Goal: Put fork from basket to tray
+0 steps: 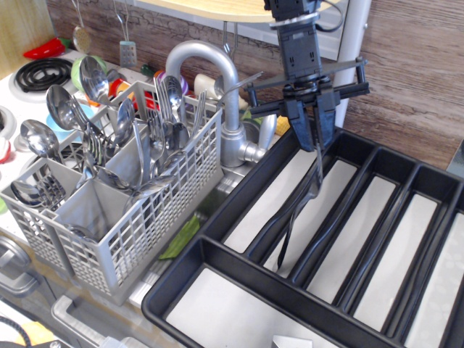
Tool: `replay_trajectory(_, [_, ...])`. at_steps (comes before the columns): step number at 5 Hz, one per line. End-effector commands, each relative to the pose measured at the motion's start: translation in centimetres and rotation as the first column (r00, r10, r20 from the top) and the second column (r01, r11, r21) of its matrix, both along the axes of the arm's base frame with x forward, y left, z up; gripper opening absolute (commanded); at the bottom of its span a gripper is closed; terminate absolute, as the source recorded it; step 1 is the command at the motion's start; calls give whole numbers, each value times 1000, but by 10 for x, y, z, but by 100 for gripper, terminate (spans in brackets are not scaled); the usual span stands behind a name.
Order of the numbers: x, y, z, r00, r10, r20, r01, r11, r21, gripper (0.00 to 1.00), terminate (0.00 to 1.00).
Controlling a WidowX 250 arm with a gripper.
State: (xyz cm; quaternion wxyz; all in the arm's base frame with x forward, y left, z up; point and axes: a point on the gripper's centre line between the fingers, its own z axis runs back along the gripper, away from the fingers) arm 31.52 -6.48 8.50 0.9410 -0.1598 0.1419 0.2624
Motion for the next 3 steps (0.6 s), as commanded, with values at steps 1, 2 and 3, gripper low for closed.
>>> replay_trajectory(1, [2, -3, 20, 998, -12, 67, 12, 1000, -5, 100, 0])
replay_trajectory(2, [2, -3, 20, 998, -12, 67, 12, 1000, -5, 100, 0])
replay_trajectory(3, [2, -3, 20, 998, -12, 67, 12, 1000, -5, 100, 100])
